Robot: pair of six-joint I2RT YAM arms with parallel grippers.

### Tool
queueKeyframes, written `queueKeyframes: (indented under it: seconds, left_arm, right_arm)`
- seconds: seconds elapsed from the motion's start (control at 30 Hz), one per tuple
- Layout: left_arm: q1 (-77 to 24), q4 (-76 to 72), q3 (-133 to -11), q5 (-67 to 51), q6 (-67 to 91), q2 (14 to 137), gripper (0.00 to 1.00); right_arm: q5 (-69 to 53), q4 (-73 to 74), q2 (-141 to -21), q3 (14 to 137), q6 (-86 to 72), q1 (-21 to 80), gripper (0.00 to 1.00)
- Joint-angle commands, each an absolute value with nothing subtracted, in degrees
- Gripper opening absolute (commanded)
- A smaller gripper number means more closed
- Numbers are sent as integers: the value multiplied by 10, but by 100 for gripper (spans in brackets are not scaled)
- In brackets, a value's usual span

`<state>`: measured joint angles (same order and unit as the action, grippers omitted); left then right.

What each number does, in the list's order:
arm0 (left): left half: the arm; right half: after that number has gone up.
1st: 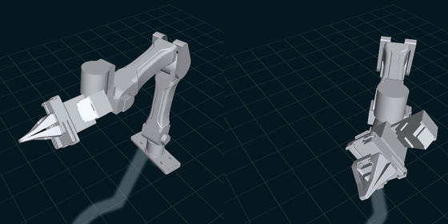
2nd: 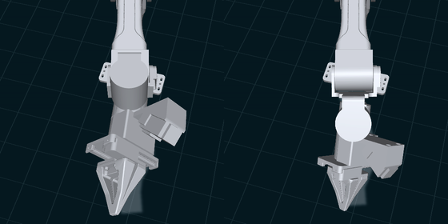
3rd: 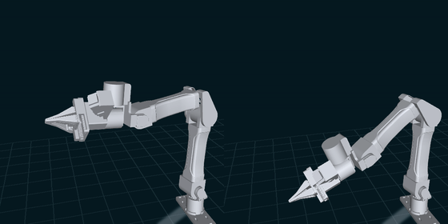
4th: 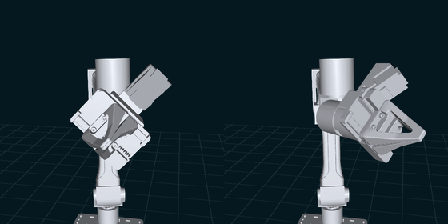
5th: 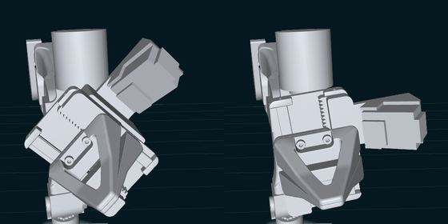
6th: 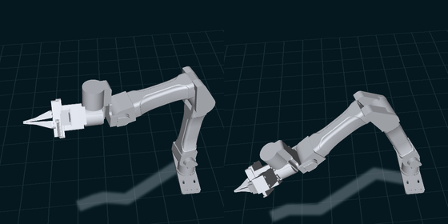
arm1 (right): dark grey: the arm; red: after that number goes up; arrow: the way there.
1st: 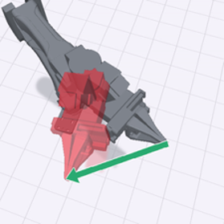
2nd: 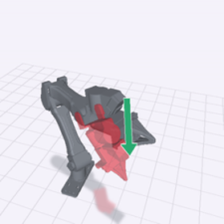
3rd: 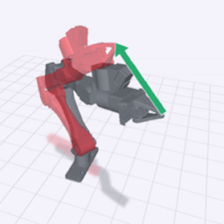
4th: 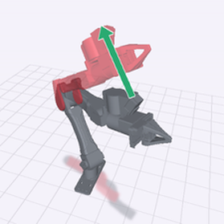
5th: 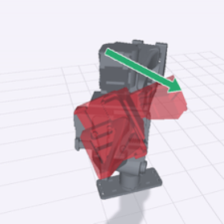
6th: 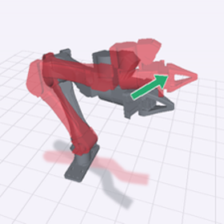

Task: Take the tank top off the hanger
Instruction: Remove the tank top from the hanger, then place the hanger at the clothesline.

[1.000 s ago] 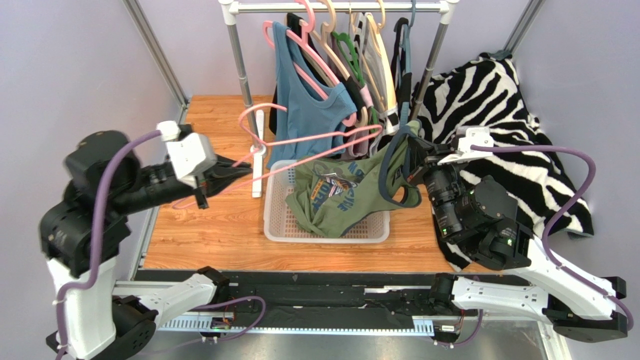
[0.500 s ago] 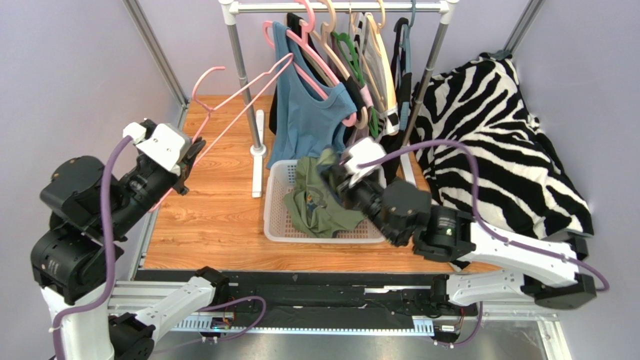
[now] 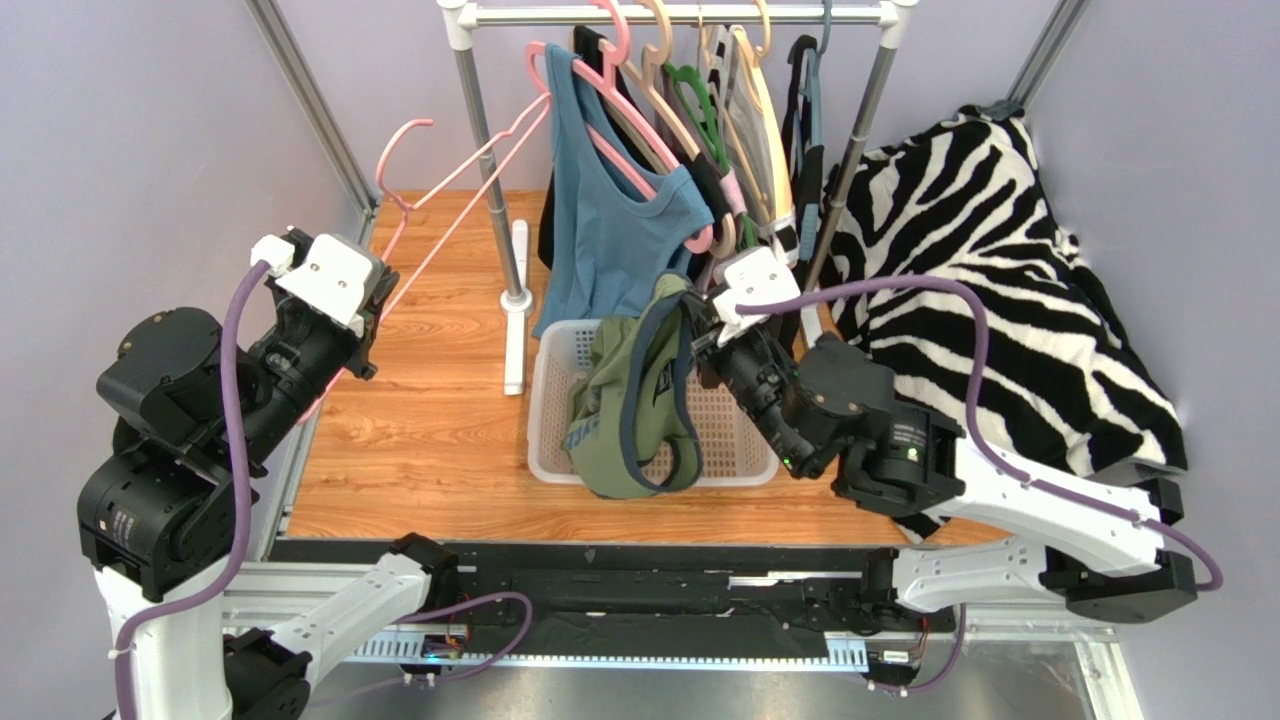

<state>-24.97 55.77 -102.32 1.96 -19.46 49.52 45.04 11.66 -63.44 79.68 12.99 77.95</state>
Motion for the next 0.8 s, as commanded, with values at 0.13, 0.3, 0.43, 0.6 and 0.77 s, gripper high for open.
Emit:
queueKeyframes:
  seconds: [0.13,0.3,0.43,0.6,0.77]
  left_arm:
    - [-244,533,-1022,21,-181,495,0]
    - [-242,529,-1013,16,-178,492,0]
    - [-242,530,-1010,17,-181,490,0]
    - [-243,532,-1008,19,-182,487,0]
    - [-242,529,-989,31,-180,484,0]
  right_arm:
    - [393,156,-637,701,11,660,0]
    - [392,187,-692,681,-11,646,0]
    - [341,214,-743,655,-37,634,0]
    - [274,227,-813,628,-75,621,6]
    - [278,270,-870,666,-110,599,62]
